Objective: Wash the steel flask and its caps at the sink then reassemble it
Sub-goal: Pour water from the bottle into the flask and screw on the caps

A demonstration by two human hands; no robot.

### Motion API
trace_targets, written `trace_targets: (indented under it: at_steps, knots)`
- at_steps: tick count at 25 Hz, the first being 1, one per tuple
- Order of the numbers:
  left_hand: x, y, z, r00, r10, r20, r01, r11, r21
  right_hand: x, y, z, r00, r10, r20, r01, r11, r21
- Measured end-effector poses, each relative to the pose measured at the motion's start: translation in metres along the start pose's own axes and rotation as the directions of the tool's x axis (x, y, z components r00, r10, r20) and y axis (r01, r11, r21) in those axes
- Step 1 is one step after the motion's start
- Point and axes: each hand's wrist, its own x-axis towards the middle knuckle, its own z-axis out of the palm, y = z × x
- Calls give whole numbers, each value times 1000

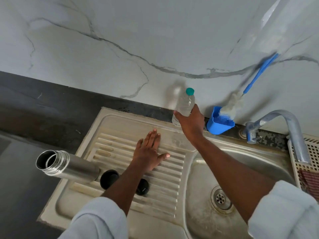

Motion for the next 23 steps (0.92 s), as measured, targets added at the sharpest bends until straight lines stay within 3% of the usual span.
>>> trace_targets:
  at_steps: [4, 6, 8, 9, 11, 13, 15, 19, 21, 23]
  knots:
    - [0, 18, -31, 997, -40, 60, 47, 992, -120, -60, 13, -41, 996, -14, 83, -15, 941, 339]
    - [-9, 34, -54, 994, -104, -28, 89, 937, -337, -95, 23, -65, 982, -36, 186, -63, 864, 499]
    - [-32, 52, -73, 971, -152, -187, -8, 758, -652, -127, 36, -86, 953, -20, 303, -166, 801, 576]
    - [-49, 63, -80, 959, -152, -241, -101, 611, -785, -141, 43, -96, 927, 8, 376, -252, 755, 605]
    - [-87, 93, -90, 969, -65, -238, -209, 300, -931, -167, 55, -115, 814, 49, 579, -479, 620, 622]
    - [-119, 118, -89, 977, 84, -197, -205, 96, -974, -189, 63, -133, 659, 10, 752, -645, 521, 559]
    - [-137, 132, -81, 968, 171, -184, -187, 1, -982, -203, 74, -146, 523, -75, 849, -727, 481, 490]
    - [-169, 144, -58, 956, 223, -193, -163, -145, -976, -221, 99, -162, 293, -301, 908, -809, 428, 403]
    - [-184, 148, -46, 951, 232, -203, -137, -271, -953, -227, 106, -165, 168, -400, 901, -812, 462, 357]
    - [-196, 150, -34, 964, 169, -204, -128, -376, -918, -231, 111, -165, 103, -400, 911, -792, 521, 318]
